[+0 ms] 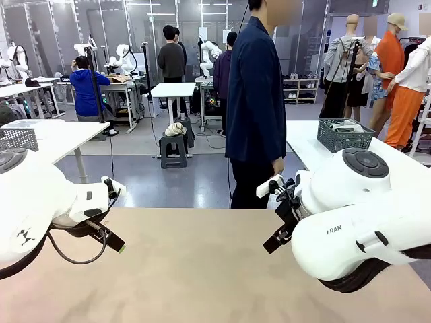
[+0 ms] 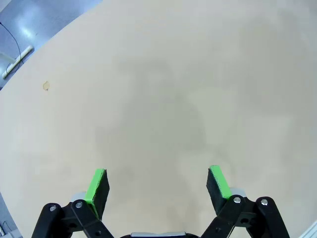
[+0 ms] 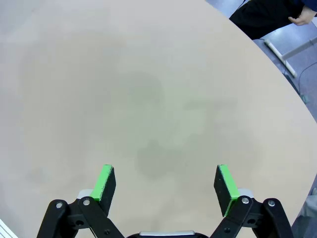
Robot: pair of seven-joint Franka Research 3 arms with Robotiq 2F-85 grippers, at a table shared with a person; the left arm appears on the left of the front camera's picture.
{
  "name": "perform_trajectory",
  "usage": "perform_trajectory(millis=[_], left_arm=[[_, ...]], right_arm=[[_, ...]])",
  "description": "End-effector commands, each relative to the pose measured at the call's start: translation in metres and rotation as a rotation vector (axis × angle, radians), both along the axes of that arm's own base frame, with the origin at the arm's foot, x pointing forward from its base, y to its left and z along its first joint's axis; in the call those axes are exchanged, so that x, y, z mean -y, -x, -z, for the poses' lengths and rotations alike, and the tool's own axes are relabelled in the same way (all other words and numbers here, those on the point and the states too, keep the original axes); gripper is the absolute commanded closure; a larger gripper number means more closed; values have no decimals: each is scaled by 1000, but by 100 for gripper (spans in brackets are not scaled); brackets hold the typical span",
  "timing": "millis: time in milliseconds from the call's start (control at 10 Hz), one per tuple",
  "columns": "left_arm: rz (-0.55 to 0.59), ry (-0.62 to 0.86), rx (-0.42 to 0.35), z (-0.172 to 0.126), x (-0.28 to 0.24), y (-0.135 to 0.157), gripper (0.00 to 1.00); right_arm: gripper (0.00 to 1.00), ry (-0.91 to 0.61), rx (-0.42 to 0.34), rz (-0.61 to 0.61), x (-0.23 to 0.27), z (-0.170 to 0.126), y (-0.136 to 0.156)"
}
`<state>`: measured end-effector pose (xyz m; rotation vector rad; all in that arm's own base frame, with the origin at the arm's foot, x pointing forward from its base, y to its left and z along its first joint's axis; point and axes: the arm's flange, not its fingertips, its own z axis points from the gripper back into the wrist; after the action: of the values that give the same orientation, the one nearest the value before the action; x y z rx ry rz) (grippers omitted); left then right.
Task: Fold the towels and place them in the basket.
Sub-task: When a person lays out a Towel with hook on the table, fold it in half twice.
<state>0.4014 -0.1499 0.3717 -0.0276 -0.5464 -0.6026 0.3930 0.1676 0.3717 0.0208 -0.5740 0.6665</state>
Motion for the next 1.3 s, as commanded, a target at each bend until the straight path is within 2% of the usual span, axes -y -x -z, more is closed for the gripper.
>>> perform_trajectory(millis=[0,400,600,800,1000,1200], left_arm=[[-1,0,0,0,0,0,0],[0,0,0,0,0,0,0],[27,63,28,-32,-18,-3,0],[44,118,44,-81,-51,-13,0],[55,69,113,-146,-89,-11,0],[52,48,179,-220,-135,12,0]], right_arm=[[0,-2,-1,2,0,0,0],[0,0,0,0,0,0,0],[0,-25,15,-15,14,-26,4],[0,-53,55,-26,40,-68,11],[0,-50,106,-36,73,-136,31],[0,-33,196,-25,104,-214,70]])
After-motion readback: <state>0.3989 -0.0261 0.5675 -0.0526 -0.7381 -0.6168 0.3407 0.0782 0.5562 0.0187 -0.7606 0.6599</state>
